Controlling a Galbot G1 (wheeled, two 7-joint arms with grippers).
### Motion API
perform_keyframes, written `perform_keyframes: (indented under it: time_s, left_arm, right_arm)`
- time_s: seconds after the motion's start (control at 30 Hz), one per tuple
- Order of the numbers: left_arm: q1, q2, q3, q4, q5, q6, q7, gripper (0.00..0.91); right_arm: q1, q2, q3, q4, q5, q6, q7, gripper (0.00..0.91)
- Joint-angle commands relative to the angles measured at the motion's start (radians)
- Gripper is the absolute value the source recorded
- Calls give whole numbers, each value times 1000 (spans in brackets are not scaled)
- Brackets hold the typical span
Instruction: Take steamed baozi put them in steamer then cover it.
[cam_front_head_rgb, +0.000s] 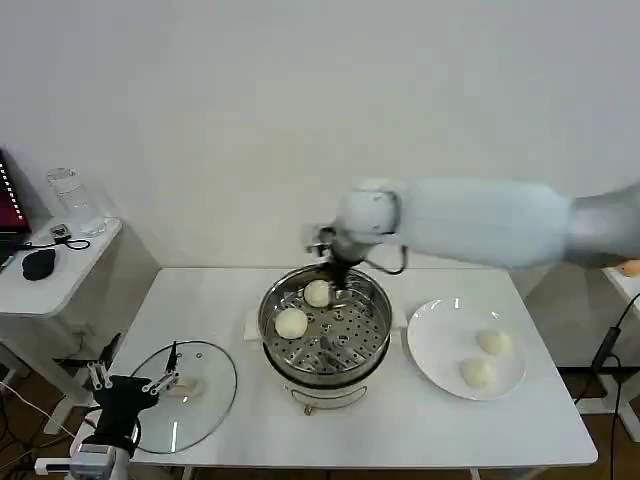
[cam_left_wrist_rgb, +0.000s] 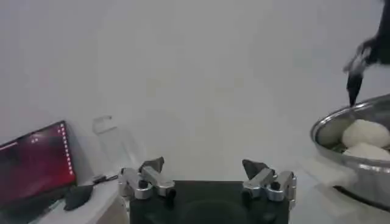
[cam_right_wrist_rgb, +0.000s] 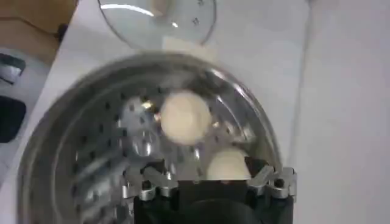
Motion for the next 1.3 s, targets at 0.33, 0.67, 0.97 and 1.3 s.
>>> perform_keyframes:
  time_s: [0.33,0.67,0.97,1.3]
  left_arm:
    - [32,-3,60,-13,45,-6,10,907]
    - [59,-20,62,-1,66,-19,13,907]
    - [89,-23,51,-3,77,-24,13,907]
    - [93,-33,41,-10,79,-22,14,907]
  right_arm:
    - [-470,-715,478,171,-530,331,-193,907]
    - [-940,-758,855,87,-793,481,-211,907]
    - [-1105,-654,938,28,-834,475,-210,907]
    - [-992,-533,781,-68,-790,416,-223,907]
